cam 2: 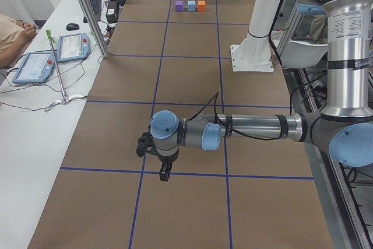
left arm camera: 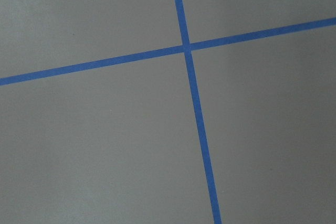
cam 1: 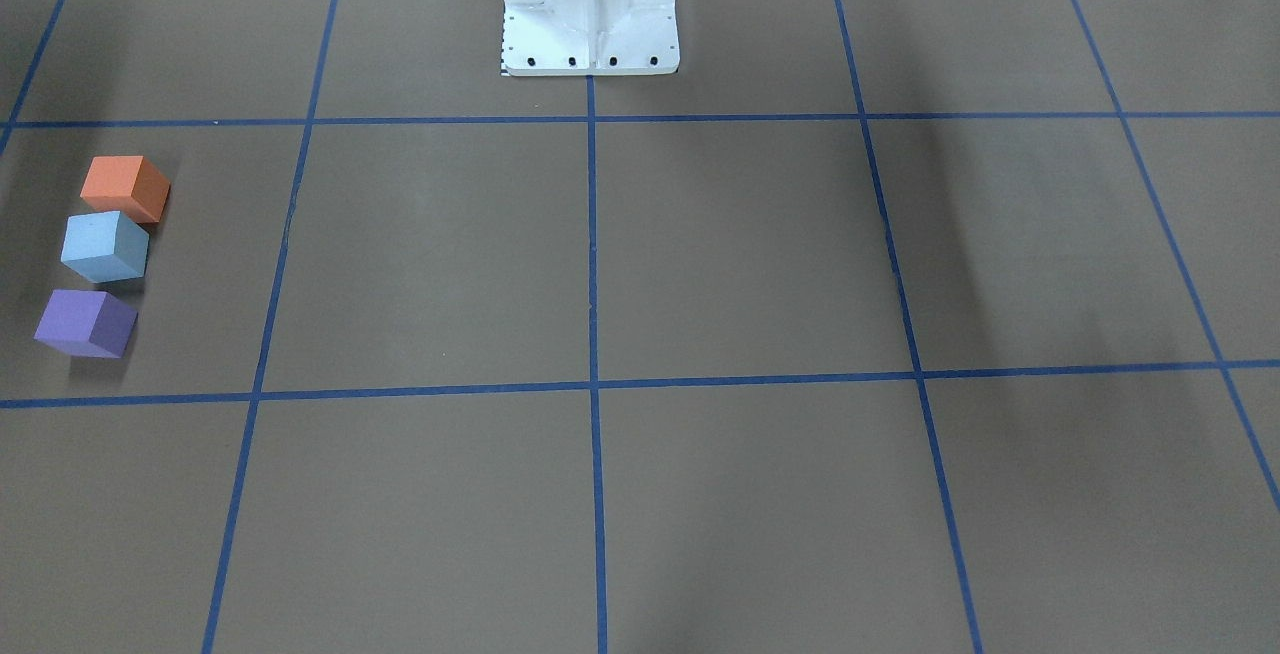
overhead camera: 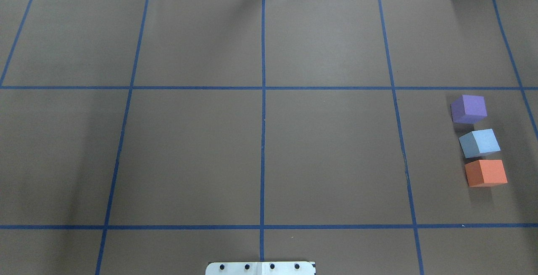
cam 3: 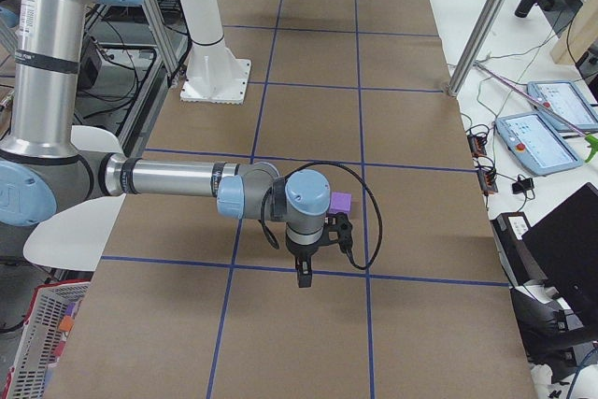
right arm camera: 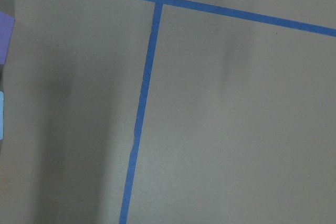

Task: Place blue block between orange and purple blocks

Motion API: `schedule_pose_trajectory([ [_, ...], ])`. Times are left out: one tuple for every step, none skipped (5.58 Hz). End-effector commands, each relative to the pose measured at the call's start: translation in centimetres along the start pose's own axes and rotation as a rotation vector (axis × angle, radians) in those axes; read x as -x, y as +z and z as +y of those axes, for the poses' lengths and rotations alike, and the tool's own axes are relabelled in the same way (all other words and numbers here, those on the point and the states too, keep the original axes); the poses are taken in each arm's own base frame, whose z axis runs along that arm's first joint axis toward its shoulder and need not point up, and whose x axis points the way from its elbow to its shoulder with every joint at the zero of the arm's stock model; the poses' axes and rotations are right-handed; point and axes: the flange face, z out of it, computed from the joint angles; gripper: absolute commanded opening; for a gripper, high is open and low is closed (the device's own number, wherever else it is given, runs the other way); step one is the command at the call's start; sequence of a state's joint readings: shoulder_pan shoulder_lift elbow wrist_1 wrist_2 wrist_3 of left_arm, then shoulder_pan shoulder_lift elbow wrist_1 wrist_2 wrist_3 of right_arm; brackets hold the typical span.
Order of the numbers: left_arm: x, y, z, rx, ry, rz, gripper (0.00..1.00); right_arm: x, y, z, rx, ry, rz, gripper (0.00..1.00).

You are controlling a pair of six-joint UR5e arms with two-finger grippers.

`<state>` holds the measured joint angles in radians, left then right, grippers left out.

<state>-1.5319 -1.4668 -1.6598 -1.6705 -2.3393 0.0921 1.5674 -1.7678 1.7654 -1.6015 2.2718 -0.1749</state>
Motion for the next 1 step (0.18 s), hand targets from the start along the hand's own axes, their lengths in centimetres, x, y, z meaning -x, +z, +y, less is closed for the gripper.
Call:
schedule_pose_trajectory([
  [-0.02,0.04,0.01,0.001,0.0,0.0,1.0,0.18,-0.2,-0.31,-0.004,-0.005,0.001,1.0],
])
